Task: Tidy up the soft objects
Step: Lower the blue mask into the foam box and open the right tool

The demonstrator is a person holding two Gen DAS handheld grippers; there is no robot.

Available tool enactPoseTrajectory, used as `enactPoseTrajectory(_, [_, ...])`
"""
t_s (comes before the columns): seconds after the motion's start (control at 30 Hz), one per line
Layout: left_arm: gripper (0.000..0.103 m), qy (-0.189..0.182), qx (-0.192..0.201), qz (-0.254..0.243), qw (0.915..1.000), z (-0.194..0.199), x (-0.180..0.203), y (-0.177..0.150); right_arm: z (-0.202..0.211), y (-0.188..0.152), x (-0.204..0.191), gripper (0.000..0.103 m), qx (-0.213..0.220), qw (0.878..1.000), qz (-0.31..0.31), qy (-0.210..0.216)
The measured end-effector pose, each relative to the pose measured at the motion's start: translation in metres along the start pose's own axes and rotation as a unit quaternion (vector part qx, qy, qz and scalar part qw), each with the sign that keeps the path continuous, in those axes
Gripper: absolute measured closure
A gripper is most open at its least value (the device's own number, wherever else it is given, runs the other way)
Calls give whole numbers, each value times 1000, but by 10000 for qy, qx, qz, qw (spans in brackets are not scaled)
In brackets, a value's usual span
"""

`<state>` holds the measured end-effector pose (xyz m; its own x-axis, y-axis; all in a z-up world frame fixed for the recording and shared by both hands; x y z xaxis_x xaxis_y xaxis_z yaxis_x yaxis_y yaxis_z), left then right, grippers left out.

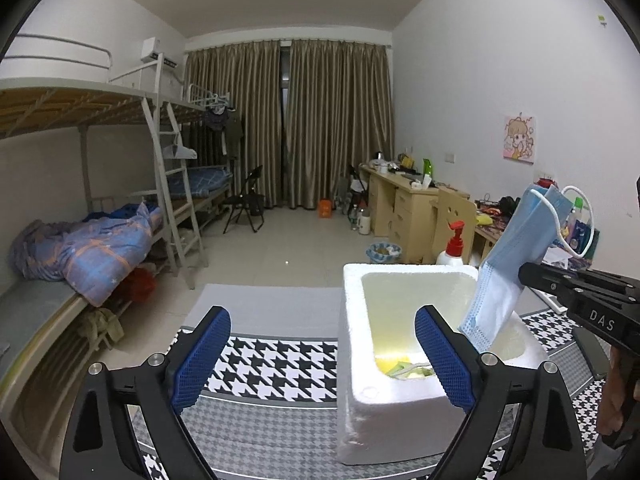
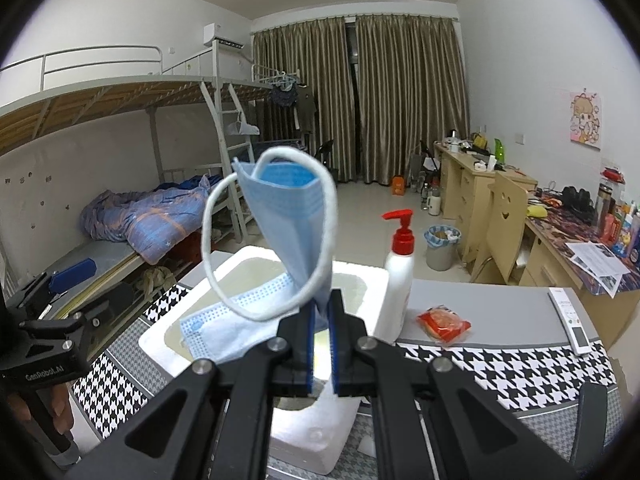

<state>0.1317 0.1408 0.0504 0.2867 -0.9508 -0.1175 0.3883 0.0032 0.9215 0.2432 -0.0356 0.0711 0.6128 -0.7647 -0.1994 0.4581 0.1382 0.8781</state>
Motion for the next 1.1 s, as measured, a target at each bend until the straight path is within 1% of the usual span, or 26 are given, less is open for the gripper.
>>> enactPoseTrajectory(0.23, [9,-51,38,-13,10000,4,-4,-7,-12,-1,-4,94,-127,9999,34,-37])
enactPoseTrajectory(0.3, [9,24,40,-13,10000,5,-5,-9,-16,0,-6,94,-177,9998,35,-20])
enactPoseTrajectory(0.4, [9,11,7,7,10000,4,-8,-11,-21,-1,-9,94,-283,9996,60,-24])
enactPoseTrajectory(0.47, [9,20,6,30,10000,3,-10,-12,-22,-2,-10,92,-331,9994,55,-8])
enactPoseTrajectory(0.5, [9,15,2,33,10000,3,-11,-12,-23,-3,-10,87,-353,9994,56,1])
enactPoseTrajectory(0.53, [9,21,-1,37,10000,3,-12,-13,-24,-4,-12,80,-376,9993,71,16])
enactPoseTrajectory(0.57, [9,33,-4,38,10000,3,-12,-14,-26,-5,-13,76,-401,9992,91,24])
enactPoseTrajectory(0.6, [9,37,-7,42,10000,2,-13,-14,-27,-5,-14,67,-418,9990,124,12])
enactPoseTrajectory(0.63, [9,26,-14,40,10000,2,-13,-15,-26,-6,-15,62,-404,9990,166,1])
enactPoseTrajectory(0.77, [9,19,-30,48,10000,1,-13,-15,-26,-9,-17,58,-428,9988,247,22])
enactPoseTrajectory(0.83, [9,3,-44,42,10000,1,-12,-16,-24,-10,-17,49,-404,9989,245,6])
enactPoseTrajectory(0.93, [9,-15,-53,44,10000,1,-12,-16,-22,-12,-16,42,-424,9987,274,4])
enactPoseTrajectory(1.1, [9,-41,-56,51,10000,1,-10,-15,-21,-17,-14,40,-546,9980,329,-39])
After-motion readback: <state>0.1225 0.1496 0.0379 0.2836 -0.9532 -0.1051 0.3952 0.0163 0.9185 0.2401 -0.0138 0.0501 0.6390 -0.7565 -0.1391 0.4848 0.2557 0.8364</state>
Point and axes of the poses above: each gripper's, at about its wrist camera, not at the fingertips, and z roughly against the way its jaws point, x to its right, y to its top, the point moved 2 cm from there along -z, roughly the way its jaws point, and after that the axes turned 9 degrees about -z, right-handed, at the moved point
